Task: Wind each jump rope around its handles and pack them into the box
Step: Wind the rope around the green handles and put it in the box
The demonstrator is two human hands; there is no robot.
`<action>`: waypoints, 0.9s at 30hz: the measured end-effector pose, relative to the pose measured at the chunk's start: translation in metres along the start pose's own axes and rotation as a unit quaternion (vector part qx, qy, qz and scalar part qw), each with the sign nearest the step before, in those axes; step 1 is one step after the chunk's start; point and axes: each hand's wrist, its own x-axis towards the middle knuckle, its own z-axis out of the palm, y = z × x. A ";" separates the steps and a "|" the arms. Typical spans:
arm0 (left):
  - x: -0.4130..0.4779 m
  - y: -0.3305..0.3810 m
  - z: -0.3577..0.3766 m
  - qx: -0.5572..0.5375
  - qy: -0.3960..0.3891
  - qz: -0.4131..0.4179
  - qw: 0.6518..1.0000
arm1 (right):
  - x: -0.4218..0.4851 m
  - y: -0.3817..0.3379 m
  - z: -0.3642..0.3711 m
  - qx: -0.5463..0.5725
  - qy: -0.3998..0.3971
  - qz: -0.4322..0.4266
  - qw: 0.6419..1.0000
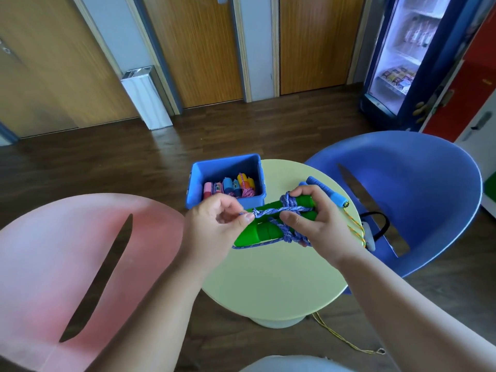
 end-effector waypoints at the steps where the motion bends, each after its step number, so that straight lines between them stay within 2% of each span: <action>1: 0.001 0.002 -0.001 0.014 -0.026 0.011 1.000 | 0.001 -0.002 -0.002 0.008 -0.005 -0.002 1.000; 3: 0.005 0.004 -0.005 0.093 -0.057 0.077 0.991 | 0.001 -0.005 -0.004 0.003 -0.019 -0.010 1.000; 5: 0.011 0.008 -0.010 0.149 -0.057 0.135 0.978 | 0.002 -0.008 -0.003 -0.006 -0.014 -0.017 1.000; 9: 0.018 0.023 -0.028 0.206 -0.026 0.191 0.959 | 0.004 -0.017 -0.001 0.022 0.009 -0.033 0.999; 13: 0.016 0.029 -0.039 0.201 -0.012 0.218 0.955 | 0.006 -0.028 -0.002 0.055 0.010 -0.040 0.998; 17: 0.009 0.024 -0.039 0.170 -0.004 0.184 0.968 | 0.003 -0.034 0.000 0.094 0.009 -0.020 0.995; 22: 0.004 0.019 -0.037 0.076 0.012 0.056 0.995 | 0.006 -0.037 0.006 0.126 0.021 0.008 0.992; 27: 0.009 0.025 -0.047 0.050 -0.019 0.052 0.997 | 0.011 -0.054 0.014 0.158 0.022 0.035 0.987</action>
